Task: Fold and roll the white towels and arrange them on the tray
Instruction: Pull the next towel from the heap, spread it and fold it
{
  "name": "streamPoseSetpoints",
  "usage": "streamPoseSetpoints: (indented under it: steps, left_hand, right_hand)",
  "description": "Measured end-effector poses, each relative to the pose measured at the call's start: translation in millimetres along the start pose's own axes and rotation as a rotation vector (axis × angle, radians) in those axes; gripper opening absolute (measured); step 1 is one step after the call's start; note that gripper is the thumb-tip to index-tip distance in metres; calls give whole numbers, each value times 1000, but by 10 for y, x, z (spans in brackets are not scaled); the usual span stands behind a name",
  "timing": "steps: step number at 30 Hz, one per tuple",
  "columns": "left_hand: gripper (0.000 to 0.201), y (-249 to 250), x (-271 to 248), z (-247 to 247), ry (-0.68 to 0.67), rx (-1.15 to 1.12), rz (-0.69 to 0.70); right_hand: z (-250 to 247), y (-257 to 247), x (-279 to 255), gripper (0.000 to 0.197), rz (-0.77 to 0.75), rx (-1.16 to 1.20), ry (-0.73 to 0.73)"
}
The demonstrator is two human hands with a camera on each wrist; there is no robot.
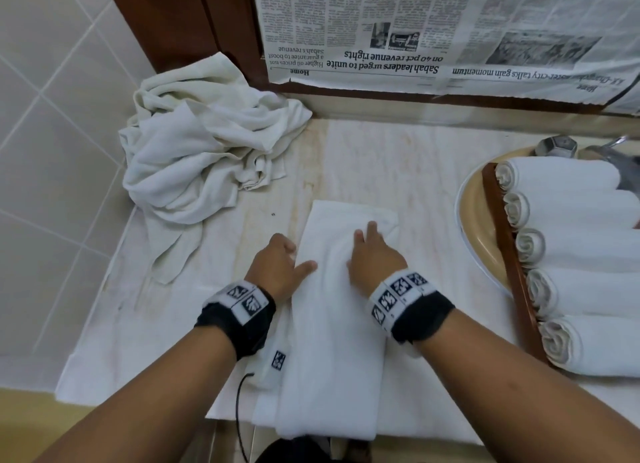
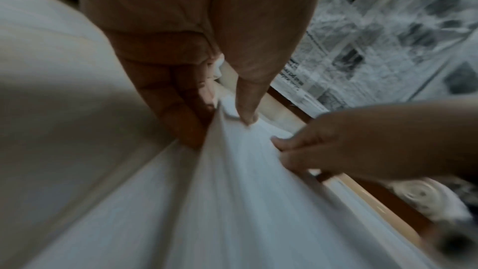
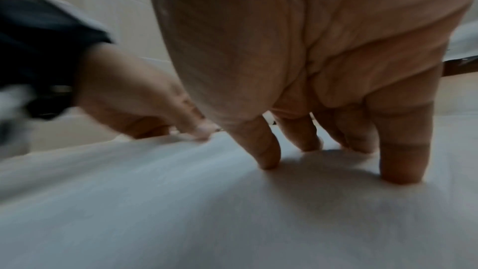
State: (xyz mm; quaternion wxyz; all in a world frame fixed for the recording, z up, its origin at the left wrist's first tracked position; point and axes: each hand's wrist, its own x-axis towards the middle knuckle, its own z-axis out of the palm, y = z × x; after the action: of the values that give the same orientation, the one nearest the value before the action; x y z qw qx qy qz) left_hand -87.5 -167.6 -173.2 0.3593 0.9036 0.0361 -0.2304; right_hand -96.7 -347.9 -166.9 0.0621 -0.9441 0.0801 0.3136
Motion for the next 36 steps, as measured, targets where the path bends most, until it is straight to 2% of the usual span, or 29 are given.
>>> streamPoseSetpoints:
  steps: [2, 4, 7, 10, 11, 13, 15, 16, 18, 19, 23, 28, 30, 33, 36]
  left_hand:
    - [42, -52, -253, 55, -44, 67, 25]
    - [33, -126, -458, 130, -99, 148, 53]
    - [30, -294, -661, 114, -155, 211, 40]
    - [34, -341, -819, -6, -130, 391, 49]
    - [33, -322, -869, -25, -68, 430, 123]
    - [33, -253, -927, 12, -15, 428, 376]
    - [42, -197, -918, 139, -64, 521, 626]
    - [47, -143, -913, 216, -144, 599, 679]
    - [53, 14, -924, 333, -301, 769, 602]
    - [54, 89, -913, 363, -331, 829, 552]
    - [63, 324, -715, 401, -401, 1032, 404]
    - [57, 691, -37, 345, -389, 1132, 390]
    - [56, 885, 318, 333, -365, 1178, 363]
    - [56, 1160, 742, 286, -336, 1257, 347]
    - [52, 1328, 954, 216, -335, 1202, 442]
  right_hand:
    - [-97, 32, 143, 64, 26, 5, -21]
    - [-166, 56, 263, 63, 54, 16, -25]
    - [-250, 38, 402, 64, 111, 5, 26]
    - [-342, 18, 454, 63, 113, 2, 32]
    - [-374, 29, 486, 62, 99, -13, 25]
    - [-449, 80, 569, 64, 87, 0, 45]
    - [-509, 180, 652, 67, 54, 15, 60]
    - [-534, 246, 676, 67, 21, 27, 64]
    - [-610, 385, 619, 67, -43, 83, 72]
    - [-636, 461, 579, 67, -68, 133, 91]
    - [-600, 724, 261, 58, -159, 327, 237]
    - [-183, 816, -399, 37, -258, 407, 360]
    - [37, 732, -660, 34, -295, 367, 318]
    - [339, 635, -874, 50, -308, 221, 132]
    - [479, 589, -856, 58, -224, 66, 149]
